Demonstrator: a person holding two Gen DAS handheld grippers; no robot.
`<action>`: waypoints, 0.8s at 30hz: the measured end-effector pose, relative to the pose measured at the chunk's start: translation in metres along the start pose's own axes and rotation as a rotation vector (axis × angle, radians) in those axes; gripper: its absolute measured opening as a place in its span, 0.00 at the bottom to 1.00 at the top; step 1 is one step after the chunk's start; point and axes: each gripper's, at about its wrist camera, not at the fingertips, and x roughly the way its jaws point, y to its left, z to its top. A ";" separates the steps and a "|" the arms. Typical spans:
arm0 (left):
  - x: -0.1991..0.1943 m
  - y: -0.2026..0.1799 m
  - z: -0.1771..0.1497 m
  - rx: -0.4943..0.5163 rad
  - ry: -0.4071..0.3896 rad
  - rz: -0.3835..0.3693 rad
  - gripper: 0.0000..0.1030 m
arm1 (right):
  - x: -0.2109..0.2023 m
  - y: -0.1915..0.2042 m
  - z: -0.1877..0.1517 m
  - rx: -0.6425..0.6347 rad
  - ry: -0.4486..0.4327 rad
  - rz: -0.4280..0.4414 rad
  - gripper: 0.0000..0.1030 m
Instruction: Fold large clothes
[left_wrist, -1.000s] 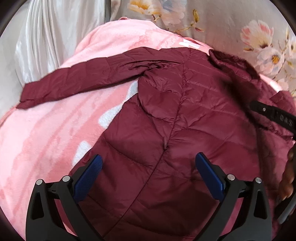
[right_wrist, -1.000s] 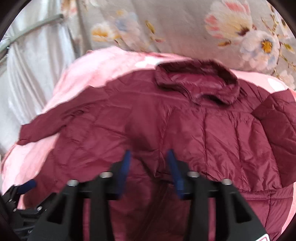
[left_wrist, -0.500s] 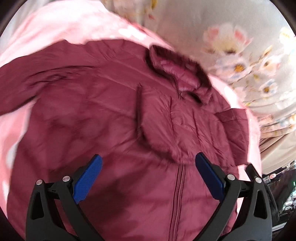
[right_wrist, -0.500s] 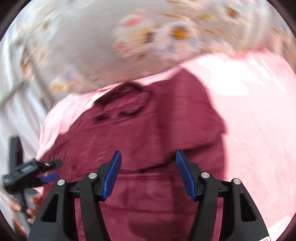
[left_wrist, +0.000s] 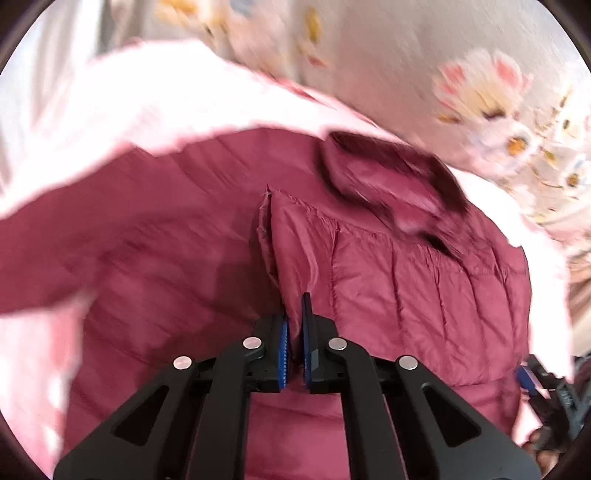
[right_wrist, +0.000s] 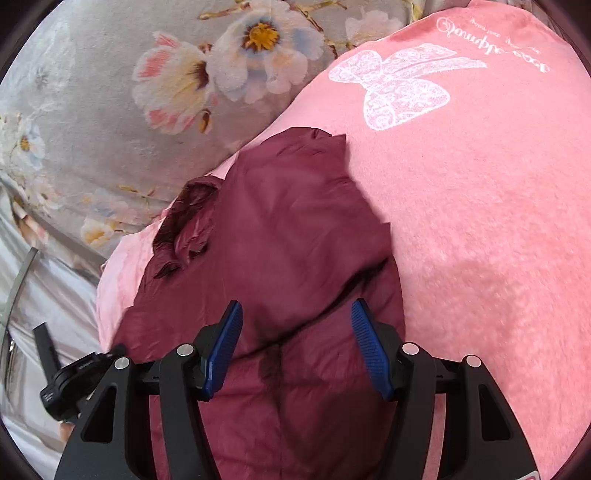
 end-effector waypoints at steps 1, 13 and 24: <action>0.001 0.005 0.002 0.003 -0.006 0.016 0.05 | 0.003 0.000 0.002 0.003 -0.002 -0.006 0.59; 0.042 0.021 -0.021 0.042 0.014 0.091 0.05 | 0.016 -0.004 0.026 0.014 -0.117 -0.147 0.04; 0.047 0.005 -0.034 0.154 -0.055 0.223 0.06 | 0.041 0.022 0.012 -0.269 -0.070 -0.474 0.02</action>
